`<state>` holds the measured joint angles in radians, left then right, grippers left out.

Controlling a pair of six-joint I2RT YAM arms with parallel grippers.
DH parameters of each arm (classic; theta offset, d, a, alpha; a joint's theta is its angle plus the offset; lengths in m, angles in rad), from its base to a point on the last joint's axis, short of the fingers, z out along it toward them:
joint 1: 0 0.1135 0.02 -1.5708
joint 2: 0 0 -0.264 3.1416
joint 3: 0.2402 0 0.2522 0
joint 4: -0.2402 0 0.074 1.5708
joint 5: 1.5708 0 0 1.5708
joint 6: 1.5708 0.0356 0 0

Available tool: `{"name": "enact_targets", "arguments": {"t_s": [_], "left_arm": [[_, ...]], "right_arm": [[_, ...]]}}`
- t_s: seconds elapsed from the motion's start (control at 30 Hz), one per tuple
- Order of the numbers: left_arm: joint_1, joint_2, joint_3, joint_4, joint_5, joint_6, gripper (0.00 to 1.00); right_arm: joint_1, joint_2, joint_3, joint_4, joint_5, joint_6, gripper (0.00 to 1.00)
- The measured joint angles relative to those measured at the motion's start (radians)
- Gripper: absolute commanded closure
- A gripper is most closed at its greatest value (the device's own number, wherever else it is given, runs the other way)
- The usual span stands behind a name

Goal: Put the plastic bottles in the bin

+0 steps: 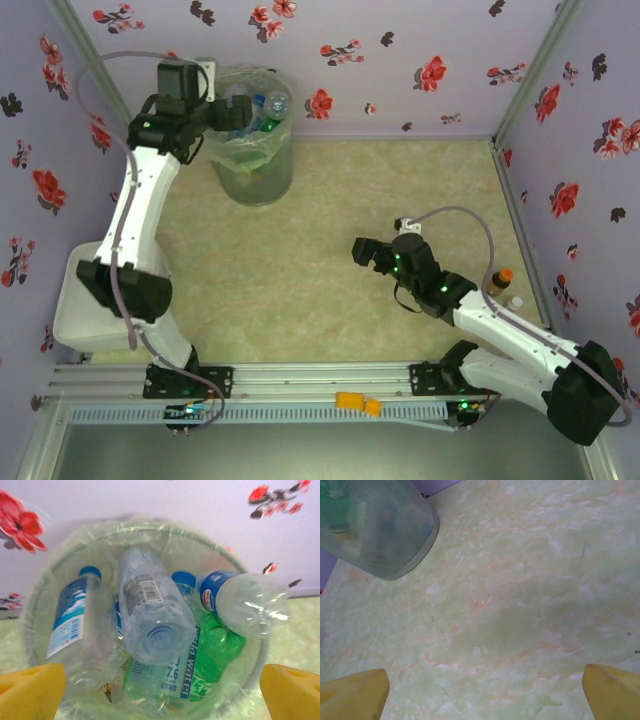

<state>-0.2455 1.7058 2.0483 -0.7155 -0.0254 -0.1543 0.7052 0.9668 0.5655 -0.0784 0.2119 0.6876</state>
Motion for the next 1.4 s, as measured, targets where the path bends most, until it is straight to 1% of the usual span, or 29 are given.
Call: {"name": "enact_targets", "arguments": {"t_s": [0.1,0.17,0.27,0.4,0.53,0.6,0.73,0.87,1.0,1.17,1.27,1.4], "left_arm": [[0.000,-0.136,-0.125,0.078,0.000,-0.005,0.00],[0.000,-0.238,-0.235,0.138,0.000,-0.013,0.00],[0.000,-0.406,-0.445,0.235,0.000,-0.031,0.00],[0.000,-0.614,-0.767,0.353,-0.013,-0.062,0.00],[0.000,-0.761,-1.070,0.436,-0.063,-0.084,0.00],[0.000,-0.798,-1.181,0.452,-0.097,-0.091,0.00],[0.003,-0.816,-1.339,0.480,-0.184,-0.098,0.00],[0.006,-0.803,-1.429,0.552,-0.282,-0.098,0.00],[0.016,-0.744,-1.504,0.687,-0.371,-0.080,0.00],[0.020,-0.656,-1.559,0.822,-0.444,-0.033,0.00],[0.026,-0.621,-1.593,0.921,-0.464,-0.002,0.00],[0.040,-0.548,-1.646,1.073,-0.473,0.036,0.00]], "right_arm": [[-0.018,0.022,0.000,-0.003,0.030,-0.017,0.00],[-0.050,0.040,0.000,-0.010,0.059,-0.045,0.00],[-0.135,0.061,0.000,-0.027,0.096,-0.100,0.00],[-0.267,0.066,0.001,-0.031,0.156,-0.206,0.00],[-0.398,0.100,-0.002,0.047,0.210,-0.312,0.00],[-0.452,0.133,-0.010,0.099,0.227,-0.352,0.00],[-0.529,0.202,-0.014,0.157,0.233,-0.423,0.00],[-0.542,0.261,-0.064,0.285,0.254,-0.490,0.00],[-0.556,0.375,-0.127,0.460,0.251,-0.554,0.00],[-0.583,0.516,-0.131,0.676,0.204,-0.608,0.00],[-0.622,0.559,-0.109,0.695,0.144,-0.610,0.00],[-0.680,0.563,-0.095,0.721,0.059,-0.601,0.00]]}}
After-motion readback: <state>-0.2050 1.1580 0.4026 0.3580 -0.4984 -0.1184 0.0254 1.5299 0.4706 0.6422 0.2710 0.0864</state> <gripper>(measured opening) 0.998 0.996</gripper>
